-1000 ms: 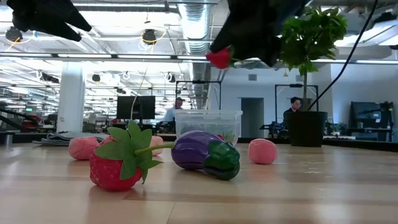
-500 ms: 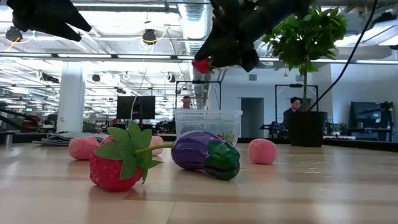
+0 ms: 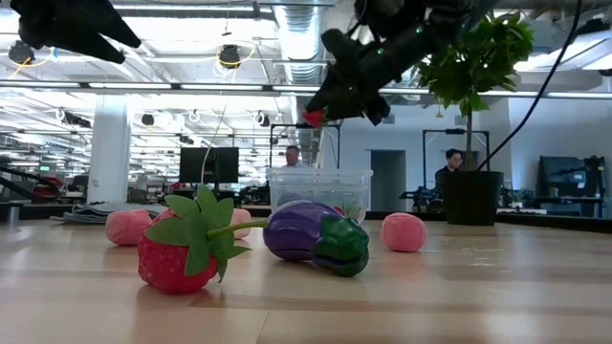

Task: Pick and placing Produce into tupperware
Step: Put the strawberry into the transparent bin

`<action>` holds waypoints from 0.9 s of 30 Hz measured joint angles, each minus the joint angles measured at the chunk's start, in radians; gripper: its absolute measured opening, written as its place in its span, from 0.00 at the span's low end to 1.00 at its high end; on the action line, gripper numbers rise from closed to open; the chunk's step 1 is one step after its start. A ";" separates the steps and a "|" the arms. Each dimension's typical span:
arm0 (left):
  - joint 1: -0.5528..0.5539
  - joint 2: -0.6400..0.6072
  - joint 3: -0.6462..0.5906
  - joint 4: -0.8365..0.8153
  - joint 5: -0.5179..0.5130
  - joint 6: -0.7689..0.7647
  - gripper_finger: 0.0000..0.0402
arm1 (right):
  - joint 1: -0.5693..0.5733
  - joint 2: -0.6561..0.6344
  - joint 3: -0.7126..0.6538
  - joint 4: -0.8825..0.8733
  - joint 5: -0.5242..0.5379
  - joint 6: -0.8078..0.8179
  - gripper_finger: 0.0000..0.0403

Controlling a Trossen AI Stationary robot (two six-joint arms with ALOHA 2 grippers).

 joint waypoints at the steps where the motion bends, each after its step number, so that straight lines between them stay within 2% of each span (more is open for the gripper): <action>1: 0.000 0.000 0.000 0.000 0.000 0.000 0.70 | -0.017 0.001 0.000 0.000 -0.009 -0.001 0.40; 13: 0.000 0.000 0.000 0.001 -0.036 -0.002 0.70 | -0.121 0.027 0.001 -0.049 -0.038 -0.034 0.40; 21: 0.000 0.000 0.000 0.001 -0.039 -0.011 0.70 | -0.089 0.124 -0.001 -0.047 -0.052 -0.026 0.40; 27: 0.000 0.000 0.000 0.002 -0.034 -0.024 0.70 | -0.080 0.137 0.000 -0.032 -0.021 -0.033 0.40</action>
